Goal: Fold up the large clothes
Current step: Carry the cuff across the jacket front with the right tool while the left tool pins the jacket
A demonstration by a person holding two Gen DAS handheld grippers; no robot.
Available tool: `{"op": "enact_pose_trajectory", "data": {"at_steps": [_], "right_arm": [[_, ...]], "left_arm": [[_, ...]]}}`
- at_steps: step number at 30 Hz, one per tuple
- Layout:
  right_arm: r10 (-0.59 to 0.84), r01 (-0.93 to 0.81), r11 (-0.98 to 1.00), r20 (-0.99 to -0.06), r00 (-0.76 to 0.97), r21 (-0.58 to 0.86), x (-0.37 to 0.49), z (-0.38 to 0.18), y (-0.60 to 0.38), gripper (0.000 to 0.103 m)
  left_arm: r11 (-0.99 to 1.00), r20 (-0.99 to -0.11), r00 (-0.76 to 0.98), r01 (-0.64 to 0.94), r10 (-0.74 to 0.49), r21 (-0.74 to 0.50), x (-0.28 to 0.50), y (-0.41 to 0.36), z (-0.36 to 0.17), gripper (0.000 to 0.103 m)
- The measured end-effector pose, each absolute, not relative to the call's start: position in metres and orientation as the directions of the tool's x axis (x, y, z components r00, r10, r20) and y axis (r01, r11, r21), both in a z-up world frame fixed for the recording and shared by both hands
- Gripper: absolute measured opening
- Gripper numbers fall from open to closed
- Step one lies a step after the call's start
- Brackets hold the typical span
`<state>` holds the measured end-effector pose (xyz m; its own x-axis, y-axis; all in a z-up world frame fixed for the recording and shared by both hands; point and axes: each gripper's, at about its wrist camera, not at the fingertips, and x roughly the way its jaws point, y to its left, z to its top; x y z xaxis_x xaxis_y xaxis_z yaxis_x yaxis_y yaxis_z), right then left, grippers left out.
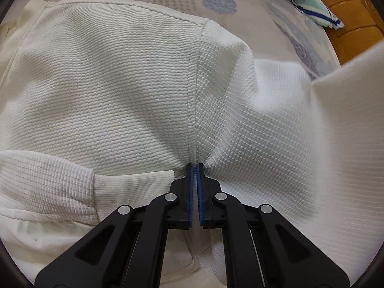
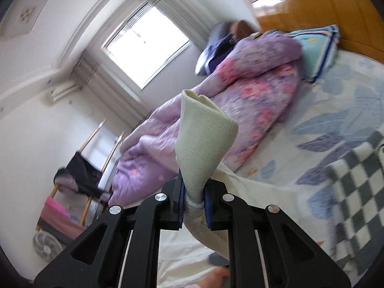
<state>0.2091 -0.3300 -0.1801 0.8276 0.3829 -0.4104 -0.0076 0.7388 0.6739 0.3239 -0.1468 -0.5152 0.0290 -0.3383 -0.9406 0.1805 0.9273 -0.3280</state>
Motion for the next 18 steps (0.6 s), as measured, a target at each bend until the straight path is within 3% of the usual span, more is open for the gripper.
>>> {"op": "enact_pose_trajectory", "data": {"at_steps": [5,12,18], "right_arm": [[0.452,-0.067,0.754,-0.443,0.774,0.654,0.223,-0.167,-0.262,0.012],[0.507,-0.114,0.76,-0.475,0.719,0.639,0.229,-0.168,-0.173,0.012],[0.528,-0.08,0.756,-0.533,0.661,0.649,0.24,-0.203,-0.11,0.012]], "left_arm": [[0.929,-0.947,0.035,0.21,-0.319,-0.305,0.324,-0.134,-0.487,0.002],[0.926,-0.911,0.177,0.133,-0.373,-0.353,0.302,-0.009,-0.395,0.002],[0.96,-0.914,0.297,0.053,-0.277,-0.273,0.277,0.093,-0.344,0.002]]}}
